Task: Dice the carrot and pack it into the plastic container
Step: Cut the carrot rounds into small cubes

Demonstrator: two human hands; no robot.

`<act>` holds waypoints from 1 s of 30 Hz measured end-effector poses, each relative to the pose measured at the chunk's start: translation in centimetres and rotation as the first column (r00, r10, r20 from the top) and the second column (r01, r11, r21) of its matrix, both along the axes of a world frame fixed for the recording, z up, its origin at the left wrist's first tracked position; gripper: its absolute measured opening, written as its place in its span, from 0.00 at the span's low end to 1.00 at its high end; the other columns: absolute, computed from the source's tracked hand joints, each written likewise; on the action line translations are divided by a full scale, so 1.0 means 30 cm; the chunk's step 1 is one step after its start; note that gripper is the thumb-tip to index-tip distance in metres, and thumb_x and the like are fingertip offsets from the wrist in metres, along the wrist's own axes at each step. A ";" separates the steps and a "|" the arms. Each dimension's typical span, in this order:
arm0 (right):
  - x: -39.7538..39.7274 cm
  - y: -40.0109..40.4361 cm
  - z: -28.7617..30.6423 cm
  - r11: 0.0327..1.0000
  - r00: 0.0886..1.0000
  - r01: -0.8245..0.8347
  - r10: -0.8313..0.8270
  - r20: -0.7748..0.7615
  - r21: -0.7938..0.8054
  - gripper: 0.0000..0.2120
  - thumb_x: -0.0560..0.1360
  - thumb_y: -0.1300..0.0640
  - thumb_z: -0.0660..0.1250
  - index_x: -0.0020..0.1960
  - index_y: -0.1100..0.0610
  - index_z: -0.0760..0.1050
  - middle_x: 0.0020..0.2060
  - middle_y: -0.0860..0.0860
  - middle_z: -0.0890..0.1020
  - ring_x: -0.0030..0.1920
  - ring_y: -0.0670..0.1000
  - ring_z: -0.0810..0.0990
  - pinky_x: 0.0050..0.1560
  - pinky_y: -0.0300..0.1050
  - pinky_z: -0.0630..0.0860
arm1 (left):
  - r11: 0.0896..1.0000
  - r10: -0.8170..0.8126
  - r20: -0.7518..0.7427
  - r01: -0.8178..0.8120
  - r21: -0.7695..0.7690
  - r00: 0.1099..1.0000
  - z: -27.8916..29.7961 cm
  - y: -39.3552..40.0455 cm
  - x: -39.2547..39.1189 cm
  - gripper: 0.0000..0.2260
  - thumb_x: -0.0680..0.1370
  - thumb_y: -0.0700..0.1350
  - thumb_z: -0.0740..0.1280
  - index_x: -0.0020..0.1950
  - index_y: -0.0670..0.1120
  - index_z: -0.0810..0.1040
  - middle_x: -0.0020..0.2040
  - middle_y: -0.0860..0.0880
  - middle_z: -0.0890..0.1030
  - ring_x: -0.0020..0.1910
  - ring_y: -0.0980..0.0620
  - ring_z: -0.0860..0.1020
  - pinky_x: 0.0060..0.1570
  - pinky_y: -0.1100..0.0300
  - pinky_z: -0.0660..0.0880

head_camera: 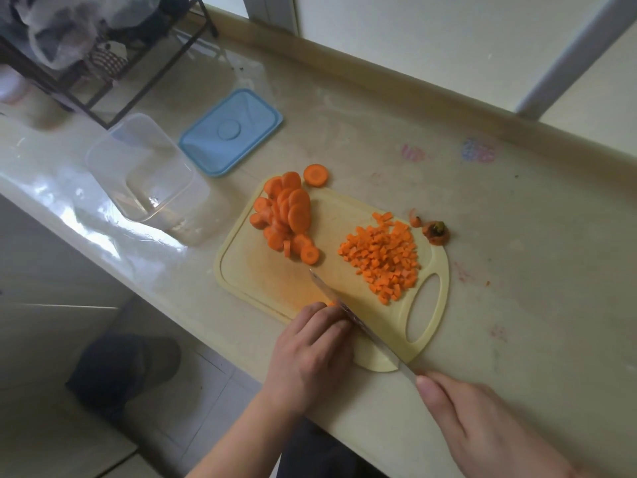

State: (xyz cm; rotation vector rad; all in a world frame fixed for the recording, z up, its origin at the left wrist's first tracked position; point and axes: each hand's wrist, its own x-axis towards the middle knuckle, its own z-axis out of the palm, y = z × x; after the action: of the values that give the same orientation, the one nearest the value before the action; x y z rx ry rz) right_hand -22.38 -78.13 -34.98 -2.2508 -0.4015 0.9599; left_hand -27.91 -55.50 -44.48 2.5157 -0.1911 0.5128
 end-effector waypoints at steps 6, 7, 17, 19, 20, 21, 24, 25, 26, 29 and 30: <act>-0.024 0.000 0.064 0.997 0.997 0.078 -0.078 -0.014 -0.024 0.28 0.64 0.21 0.37 0.45 0.29 0.70 0.39 0.35 0.80 0.42 0.35 0.78 0.43 0.31 0.72 | 1.000 0.019 0.031 -0.020 0.012 0.999 -0.001 -0.003 -0.004 0.06 0.79 0.38 0.69 0.50 0.37 0.84 0.51 0.42 0.82 0.52 0.41 0.78 0.55 0.53 0.77; -0.032 -0.001 0.074 0.992 0.993 0.115 -0.116 -0.017 -0.043 0.22 0.64 0.23 0.38 0.45 0.23 0.68 0.41 0.27 0.78 0.43 0.30 0.76 0.45 0.28 0.71 | 1.000 0.014 0.034 -0.014 0.011 0.999 -0.004 -0.001 -0.006 0.06 0.79 0.38 0.69 0.50 0.37 0.84 0.51 0.42 0.82 0.52 0.41 0.78 0.56 0.53 0.77; -0.047 -0.001 0.036 0.996 0.995 0.007 0.002 0.098 -0.093 0.39 0.62 0.21 0.29 0.49 0.34 0.73 0.42 0.33 0.80 0.48 0.31 0.75 0.48 0.27 0.69 | 0.999 -0.017 0.032 0.018 -0.034 0.999 -0.004 0.004 -0.001 0.05 0.76 0.36 0.72 0.51 0.38 0.85 0.53 0.43 0.83 0.53 0.41 0.80 0.53 0.51 0.78; -0.034 0.018 0.020 0.999 0.998 0.003 0.000 0.063 -0.050 0.36 0.63 0.21 0.31 0.43 0.36 0.72 0.40 0.38 0.81 0.44 0.37 0.78 0.44 0.34 0.72 | 0.999 -0.017 0.034 0.018 -0.030 0.999 -0.002 0.005 -0.002 0.05 0.78 0.36 0.70 0.52 0.38 0.85 0.53 0.43 0.83 0.53 0.41 0.80 0.54 0.53 0.78; -0.029 0.023 0.016 0.999 0.999 0.000 0.002 0.050 -0.041 0.35 0.64 0.21 0.33 0.43 0.38 0.72 0.40 0.40 0.81 0.42 0.40 0.78 0.42 0.37 0.72 | 0.999 -0.018 0.036 0.019 -0.029 0.999 -0.003 0.006 -0.004 0.06 0.79 0.37 0.69 0.52 0.38 0.85 0.53 0.43 0.83 0.53 0.42 0.80 0.55 0.53 0.78; -0.026 0.022 0.015 0.999 0.999 0.003 -0.001 0.042 -0.034 0.34 0.66 0.22 0.35 0.44 0.41 0.73 0.40 0.41 0.81 0.41 0.42 0.78 0.42 0.39 0.72 | 0.999 -0.018 0.038 0.019 -0.028 0.999 -0.001 0.005 -0.007 0.06 0.79 0.38 0.68 0.51 0.38 0.85 0.53 0.43 0.83 0.53 0.42 0.80 0.55 0.54 0.78; -0.030 0.009 0.032 0.999 0.999 0.037 -0.037 0.015 -0.014 0.31 0.68 0.26 0.41 0.47 0.43 0.73 0.39 0.45 0.82 0.41 0.42 0.79 0.45 0.41 0.74 | 1.000 -0.011 0.053 0.011 -0.005 0.999 -0.005 0.007 -0.014 0.07 0.80 0.38 0.67 0.51 0.37 0.85 0.52 0.43 0.83 0.52 0.42 0.79 0.54 0.53 0.77; -0.034 0.004 0.041 0.999 0.999 0.038 -0.038 0.010 -0.008 0.30 0.68 0.26 0.41 0.47 0.44 0.73 0.38 0.46 0.81 0.40 0.43 0.79 0.43 0.40 0.74 | 1.000 -0.006 0.059 0.006 0.005 0.998 -0.008 0.006 -0.015 0.07 0.80 0.39 0.67 0.50 0.37 0.85 0.51 0.43 0.83 0.51 0.42 0.78 0.53 0.53 0.76; -0.036 0.003 0.054 0.999 1.000 0.031 -0.031 0.005 -0.010 0.29 0.70 0.27 0.42 0.46 0.46 0.71 0.37 0.47 0.81 0.39 0.44 0.78 0.42 0.39 0.73 | 1.000 -0.003 0.061 0.002 0.009 0.998 -0.010 0.006 -0.016 0.07 0.80 0.39 0.68 0.50 0.37 0.85 0.51 0.43 0.83 0.51 0.42 0.78 0.52 0.52 0.76; -0.041 0.001 0.086 0.998 1.000 0.028 -0.028 -0.002 -0.054 0.24 0.70 0.30 0.42 0.48 0.41 0.70 0.39 0.45 0.81 0.41 0.42 0.78 0.43 0.35 0.73 | 1.000 -0.009 0.049 0.009 -0.003 0.999 -0.014 0.013 -0.017 0.04 0.77 0.36 0.72 0.50 0.37 0.85 0.51 0.42 0.83 0.51 0.42 0.78 0.53 0.52 0.77; -0.043 0.000 0.093 0.998 1.000 0.025 -0.025 -0.013 -0.060 0.24 0.69 0.30 0.43 0.49 0.39 0.71 0.40 0.43 0.81 0.42 0.40 0.78 0.45 0.34 0.73 | 1.000 -0.010 0.046 0.010 -0.007 0.999 -0.014 0.014 -0.019 0.04 0.76 0.36 0.73 0.49 0.37 0.85 0.50 0.42 0.83 0.51 0.42 0.79 0.53 0.52 0.77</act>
State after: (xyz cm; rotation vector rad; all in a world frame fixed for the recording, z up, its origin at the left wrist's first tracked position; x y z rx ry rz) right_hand -23.67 -78.14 -32.21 -2.2963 -0.3420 0.9856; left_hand -28.46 -55.08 -44.91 2.4962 -0.2184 0.5661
